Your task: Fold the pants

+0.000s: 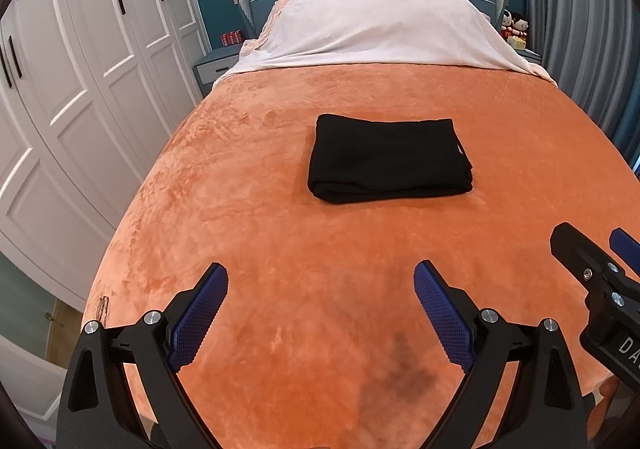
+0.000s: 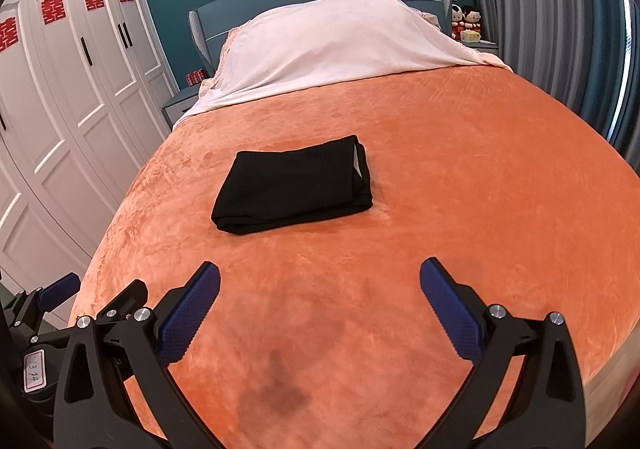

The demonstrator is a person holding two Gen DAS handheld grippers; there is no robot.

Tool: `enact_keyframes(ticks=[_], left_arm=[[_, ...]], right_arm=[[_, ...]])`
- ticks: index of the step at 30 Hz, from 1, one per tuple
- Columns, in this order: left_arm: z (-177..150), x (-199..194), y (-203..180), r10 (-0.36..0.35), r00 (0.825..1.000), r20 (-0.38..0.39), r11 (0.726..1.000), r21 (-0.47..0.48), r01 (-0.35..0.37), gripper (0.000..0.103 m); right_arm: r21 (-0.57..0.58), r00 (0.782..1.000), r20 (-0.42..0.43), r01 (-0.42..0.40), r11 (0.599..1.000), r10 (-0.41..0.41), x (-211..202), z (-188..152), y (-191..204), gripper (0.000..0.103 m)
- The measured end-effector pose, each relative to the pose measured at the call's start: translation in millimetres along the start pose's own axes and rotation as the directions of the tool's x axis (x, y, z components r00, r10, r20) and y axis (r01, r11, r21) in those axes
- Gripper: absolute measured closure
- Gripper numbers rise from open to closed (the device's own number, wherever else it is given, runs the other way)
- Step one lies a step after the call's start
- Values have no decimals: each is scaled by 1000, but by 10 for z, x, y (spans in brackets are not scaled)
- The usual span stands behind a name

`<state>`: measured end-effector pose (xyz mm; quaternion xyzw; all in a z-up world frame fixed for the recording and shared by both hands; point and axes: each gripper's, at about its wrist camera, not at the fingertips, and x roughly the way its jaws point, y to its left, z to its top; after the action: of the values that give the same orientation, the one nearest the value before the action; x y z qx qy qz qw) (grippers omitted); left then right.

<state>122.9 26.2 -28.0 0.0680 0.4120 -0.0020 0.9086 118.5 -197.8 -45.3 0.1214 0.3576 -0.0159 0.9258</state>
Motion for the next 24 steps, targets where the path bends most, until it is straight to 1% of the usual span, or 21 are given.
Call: enact_keyframes(ticks=[7, 19, 24], left_arm=[[3, 1, -10, 5, 1000, -1, 1000, -4, -5, 11], [-9, 11, 6, -10, 1000, -6, 1000, 4, 10, 11], [-45, 133, 20, -17, 1000, -20, 1000, 20, 18, 11]], right_arm=[[-2, 1000, 0, 2, 1000, -2, -2, 2, 0, 5], [-1, 1000, -3, 3, 1000, -3, 6, -5, -2, 5], [-4, 1000, -9, 15, 1000, -15, 85, -47, -31, 5]])
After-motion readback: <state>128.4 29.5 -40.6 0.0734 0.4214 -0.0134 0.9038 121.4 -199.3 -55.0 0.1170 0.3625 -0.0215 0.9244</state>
